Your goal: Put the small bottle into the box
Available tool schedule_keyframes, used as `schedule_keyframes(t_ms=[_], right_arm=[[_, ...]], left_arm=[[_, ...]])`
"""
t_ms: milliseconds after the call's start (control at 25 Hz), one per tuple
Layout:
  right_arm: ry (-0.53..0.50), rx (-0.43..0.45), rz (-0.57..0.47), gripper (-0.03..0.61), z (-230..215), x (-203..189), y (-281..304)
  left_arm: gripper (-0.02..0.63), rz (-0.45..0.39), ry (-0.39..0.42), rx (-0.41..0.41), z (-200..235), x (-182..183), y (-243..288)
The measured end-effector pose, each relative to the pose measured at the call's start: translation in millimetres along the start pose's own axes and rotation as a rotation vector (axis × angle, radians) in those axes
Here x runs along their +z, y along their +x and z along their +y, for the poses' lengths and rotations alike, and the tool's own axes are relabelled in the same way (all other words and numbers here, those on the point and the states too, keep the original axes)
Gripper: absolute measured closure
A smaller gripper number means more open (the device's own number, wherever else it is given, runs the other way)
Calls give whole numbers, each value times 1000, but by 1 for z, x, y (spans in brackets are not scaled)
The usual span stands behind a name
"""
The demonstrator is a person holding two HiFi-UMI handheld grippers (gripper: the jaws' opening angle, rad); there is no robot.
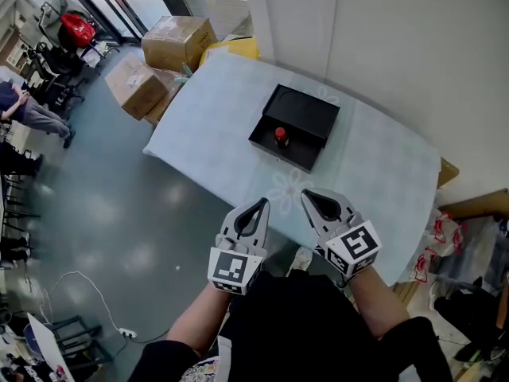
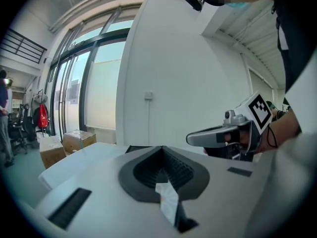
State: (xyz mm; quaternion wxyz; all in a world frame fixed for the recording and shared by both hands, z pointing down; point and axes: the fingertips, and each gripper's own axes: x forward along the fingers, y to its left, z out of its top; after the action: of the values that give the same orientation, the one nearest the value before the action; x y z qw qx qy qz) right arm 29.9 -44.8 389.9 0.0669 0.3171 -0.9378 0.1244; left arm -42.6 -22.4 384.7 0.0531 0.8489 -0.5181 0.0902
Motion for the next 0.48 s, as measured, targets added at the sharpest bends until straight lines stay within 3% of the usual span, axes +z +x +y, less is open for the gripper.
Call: schedule_keyframes(t_ms=[480], right_arm=[[-1,-62,13,569,81,-3,44]], left_arm=[[606,-26,-22,-89,55,-3,-57]])
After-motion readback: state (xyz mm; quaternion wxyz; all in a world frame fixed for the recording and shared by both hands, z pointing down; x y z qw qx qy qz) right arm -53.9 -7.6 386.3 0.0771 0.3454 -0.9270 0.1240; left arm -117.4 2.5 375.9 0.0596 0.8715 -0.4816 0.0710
